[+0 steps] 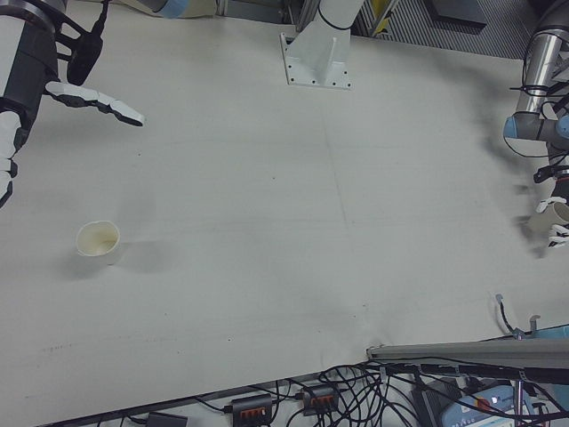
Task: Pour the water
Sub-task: 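Close the left hand fingers around the beige cup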
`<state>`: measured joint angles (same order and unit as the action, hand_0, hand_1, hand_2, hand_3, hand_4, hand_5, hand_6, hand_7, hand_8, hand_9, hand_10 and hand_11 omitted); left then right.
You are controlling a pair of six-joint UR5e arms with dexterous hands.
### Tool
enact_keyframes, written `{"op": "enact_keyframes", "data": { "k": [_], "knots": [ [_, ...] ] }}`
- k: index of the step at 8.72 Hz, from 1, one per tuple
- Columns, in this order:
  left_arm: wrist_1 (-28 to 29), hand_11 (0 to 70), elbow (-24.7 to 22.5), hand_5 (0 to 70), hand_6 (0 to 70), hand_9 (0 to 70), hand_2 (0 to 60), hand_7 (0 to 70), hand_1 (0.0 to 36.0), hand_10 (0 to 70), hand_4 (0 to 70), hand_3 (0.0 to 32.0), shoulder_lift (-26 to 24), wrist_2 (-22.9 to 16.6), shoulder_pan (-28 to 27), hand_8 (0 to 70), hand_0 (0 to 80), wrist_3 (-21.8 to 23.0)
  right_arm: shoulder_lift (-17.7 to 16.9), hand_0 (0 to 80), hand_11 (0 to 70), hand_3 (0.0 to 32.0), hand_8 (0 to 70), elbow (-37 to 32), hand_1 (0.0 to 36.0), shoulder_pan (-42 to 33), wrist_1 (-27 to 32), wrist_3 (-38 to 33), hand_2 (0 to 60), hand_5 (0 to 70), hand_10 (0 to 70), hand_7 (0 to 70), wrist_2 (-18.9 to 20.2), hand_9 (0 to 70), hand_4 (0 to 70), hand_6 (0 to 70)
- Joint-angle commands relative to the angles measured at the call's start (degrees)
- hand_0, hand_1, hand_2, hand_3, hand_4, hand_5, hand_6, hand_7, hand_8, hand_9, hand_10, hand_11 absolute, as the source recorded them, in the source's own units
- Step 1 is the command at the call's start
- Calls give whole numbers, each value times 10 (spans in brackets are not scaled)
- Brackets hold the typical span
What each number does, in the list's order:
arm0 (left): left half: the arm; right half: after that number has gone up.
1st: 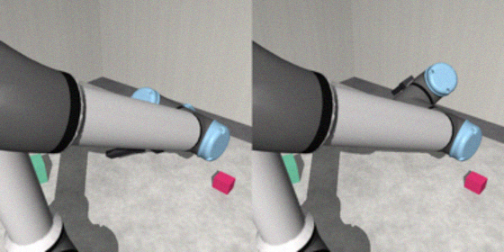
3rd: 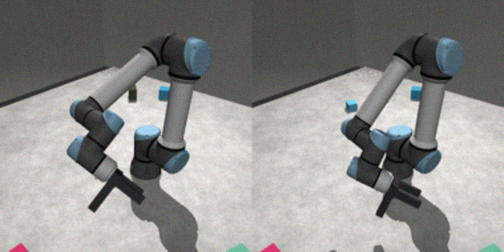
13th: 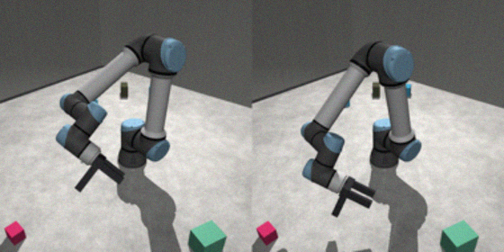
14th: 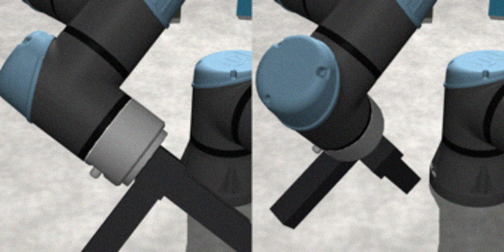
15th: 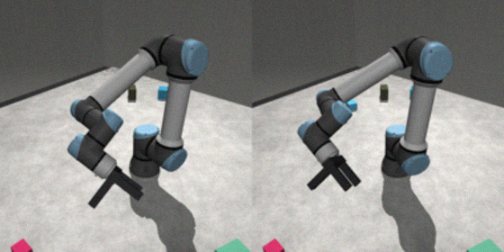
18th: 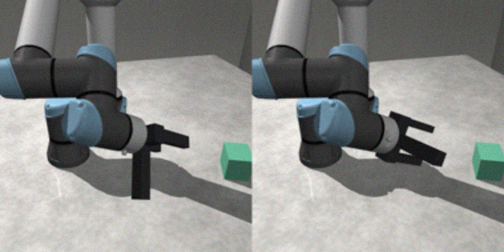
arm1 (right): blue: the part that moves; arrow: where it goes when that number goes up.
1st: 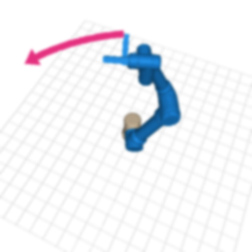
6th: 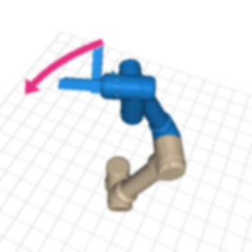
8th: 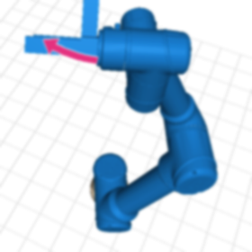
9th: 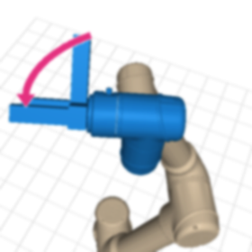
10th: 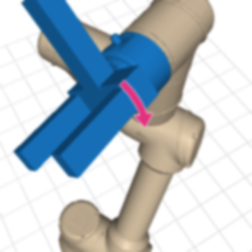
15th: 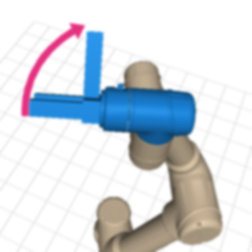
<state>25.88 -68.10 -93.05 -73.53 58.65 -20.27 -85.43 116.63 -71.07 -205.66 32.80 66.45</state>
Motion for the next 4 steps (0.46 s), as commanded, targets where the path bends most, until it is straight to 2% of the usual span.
{"op": "enact_keyframes", "data": {
  "k": [1,2,3,4],
  "knots": [
    [-3,213,-3,700,338,273,455,369,85,151,525,0,3,-1,0,192,370,15,1,462,3,0,0,1,145,0,0,-1,134,0,0,0,0,20,28,0],
    [-3,219,-4,700,356,291,370,385,43,158,547,0,3,0,1,206,278,15,1,463,3,0,0,0,145,0,0,-1,134,0,0,0,0,20,27,0],
    [-5,222,-5,700,368,301,322,397,14,162,570,0,3,-1,1,213,209,16,1,463,4,0,0,1,145,0,0,-2,137,0,0,0,0,19,27,0],
    [-8,222,-7,700,368,298,275,394,5,162,606,0,3,-1,1,212,263,16,1,462,3,0,0,1,146,0,0,-3,140,0,0,0,0,20,27,0]
  ]
}}
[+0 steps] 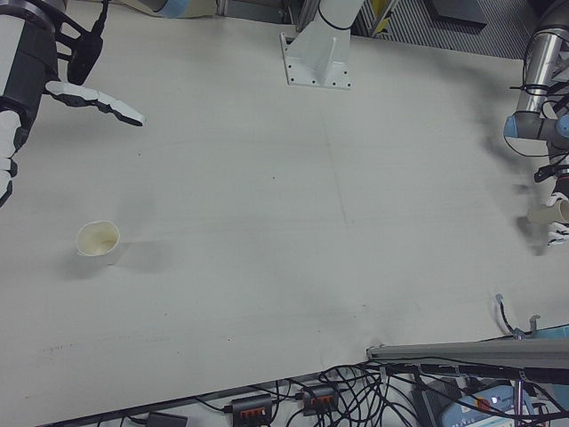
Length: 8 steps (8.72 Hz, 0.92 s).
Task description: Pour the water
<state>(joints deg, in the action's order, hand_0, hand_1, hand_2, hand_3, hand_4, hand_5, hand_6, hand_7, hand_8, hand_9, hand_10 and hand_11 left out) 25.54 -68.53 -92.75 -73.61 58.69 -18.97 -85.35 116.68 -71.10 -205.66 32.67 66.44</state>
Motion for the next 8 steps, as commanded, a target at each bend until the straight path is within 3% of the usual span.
{"op": "enact_keyframes", "data": {
  "k": [1,2,3,4,5,6,7,8],
  "knots": [
    [-6,219,-3,700,356,289,250,385,16,159,608,0,-1,0,0,204,357,2,0,463,2,0,0,0,146,1,0,-2,140,0,0,0,0,20,28,0],
    [-9,219,-2,700,344,277,254,371,46,156,600,0,0,0,-1,196,420,2,0,462,3,0,0,0,146,0,0,-2,140,0,0,0,0,20,29,0],
    [-13,235,-2,700,332,272,376,359,149,161,599,0,-1,0,-2,194,489,2,0,461,3,0,0,0,146,0,0,-2,143,0,0,0,0,20,29,0],
    [-16,271,-3,700,324,272,600,347,355,172,599,0,-1,0,-2,200,642,2,0,460,2,0,0,0,145,0,0,-2,140,0,0,0,0,20,29,0],
    [-18,283,-3,700,318,270,600,336,360,174,582,0,-1,0,-1,202,788,2,-1,459,3,0,0,0,142,0,0,-2,138,0,0,0,0,20,29,0],
    [-18,288,-3,700,316,270,600,326,360,174,567,0,-1,0,5,204,800,2,0,460,1,0,0,0,140,0,0,-2,137,0,0,0,0,21,30,0],
    [-18,278,-3,700,315,267,600,325,360,170,548,0,-1,0,5,201,762,2,0,461,2,0,0,0,140,0,0,-2,136,0,0,0,0,21,30,0],
    [-16,269,-4,700,317,266,600,327,360,167,545,0,-1,0,5,198,653,2,0,460,2,0,0,0,139,0,0,-2,134,0,0,0,0,20,31,0]
  ]
}}
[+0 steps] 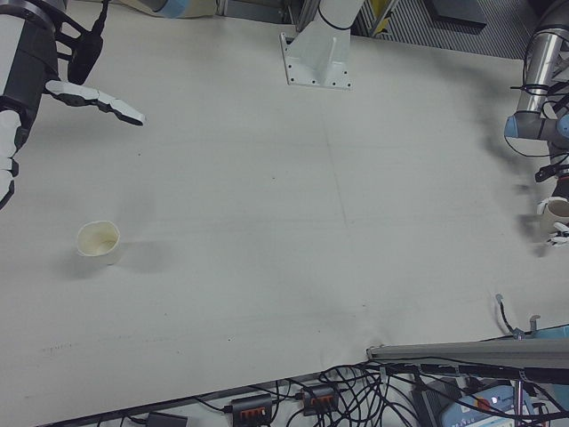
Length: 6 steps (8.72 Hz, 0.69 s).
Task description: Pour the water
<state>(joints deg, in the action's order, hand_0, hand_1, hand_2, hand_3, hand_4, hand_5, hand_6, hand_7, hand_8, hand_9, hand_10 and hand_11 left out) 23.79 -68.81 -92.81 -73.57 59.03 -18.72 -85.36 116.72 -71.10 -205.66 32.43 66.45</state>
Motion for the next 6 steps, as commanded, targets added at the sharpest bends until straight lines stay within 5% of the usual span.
{"op": "enact_keyframes", "data": {
  "k": [1,2,3,4,6],
  "knots": [
    [3,255,-1,700,325,266,600,331,322,164,544,0,0,0,2,197,562,0,0,459,2,0,0,0,140,0,0,0,134,0,0,0,0,20,32,0],
    [4,234,-1,700,335,267,511,340,167,160,531,0,0,0,2,194,467,0,0,459,2,0,0,0,140,0,0,0,136,0,0,0,0,20,32,0],
    [4,229,-1,700,348,274,403,353,93,161,528,0,0,0,2,198,408,0,0,460,3,0,0,0,140,0,0,0,137,0,0,0,0,20,31,0],
    [6,228,-1,700,350,275,378,357,83,161,533,0,0,0,3,198,403,0,0,459,1,0,0,0,140,0,0,0,134,0,0,0,0,20,32,0],
    [6,228,-1,700,360,283,227,366,16,165,555,0,1,0,3,203,349,0,0,461,2,0,0,1,141,0,0,0,136,0,0,0,0,20,32,0]
  ]
}}
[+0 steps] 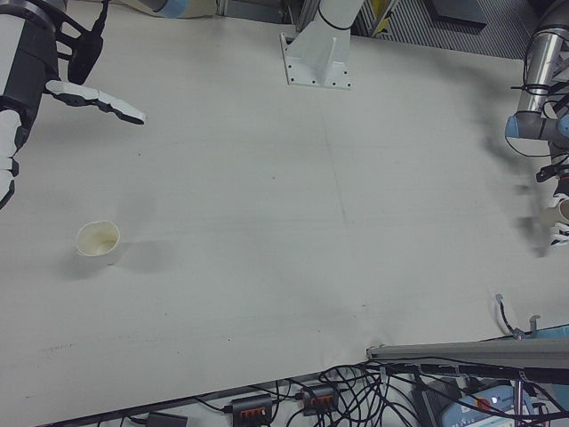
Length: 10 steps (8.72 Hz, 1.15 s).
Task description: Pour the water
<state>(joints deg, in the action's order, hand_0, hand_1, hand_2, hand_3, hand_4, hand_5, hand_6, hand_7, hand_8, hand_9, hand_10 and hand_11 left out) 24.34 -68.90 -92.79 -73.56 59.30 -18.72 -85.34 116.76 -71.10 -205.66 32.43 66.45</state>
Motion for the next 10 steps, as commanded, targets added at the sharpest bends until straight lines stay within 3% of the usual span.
{"op": "enact_keyframes", "data": {
  "k": [1,3,4,5,6,7,8,9,10],
  "knots": [
    [-1,223,0,700,353,275,130,361,0,161,568,0,1,0,0,197,384,0,0,459,2,0,0,0,142,0,0,0,137,0,0,0,0,20,32,0],
    [-4,206,0,700,320,246,110,332,39,145,562,0,0,0,0,175,461,0,0,461,1,0,0,0,141,0,0,0,137,0,0,0,0,20,33,0],
    [-5,202,-1,700,305,232,167,318,79,139,554,0,0,-1,2,165,479,0,0,460,1,0,0,0,141,0,0,-1,137,0,0,0,0,20,33,0],
    [-8,238,-4,700,307,234,600,316,315,152,581,0,0,-1,6,172,564,0,1,460,1,0,0,1,140,0,0,-1,138,0,0,0,0,20,33,0],
    [-10,246,-4,700,310,236,600,317,355,156,606,0,1,-1,6,175,569,0,1,460,0,0,0,1,140,0,0,-1,138,0,0,0,0,20,34,0],
    [-11,239,-4,700,309,232,600,318,307,155,611,0,1,-1,7,170,518,0,1,460,0,0,0,1,139,0,0,0,137,0,0,0,0,21,34,0],
    [-11,243,-4,700,310,228,600,321,317,157,617,0,1,-1,7,168,524,0,1,460,0,0,0,1,139,-1,0,0,134,0,0,0,0,20,34,0],
    [-21,254,-11,700,297,223,600,322,350,161,648,0,1,-1,8,162,565,-1,0,458,0,0,0,1,135,0,0,-1,131,0,0,0,0,20,35,0],
    [-25,255,-14,700,280,214,600,317,360,160,635,0,1,-1,8,154,589,-1,1,457,0,0,0,1,134,0,0,0,130,0,0,0,0,20,35,0]
  ]
}}
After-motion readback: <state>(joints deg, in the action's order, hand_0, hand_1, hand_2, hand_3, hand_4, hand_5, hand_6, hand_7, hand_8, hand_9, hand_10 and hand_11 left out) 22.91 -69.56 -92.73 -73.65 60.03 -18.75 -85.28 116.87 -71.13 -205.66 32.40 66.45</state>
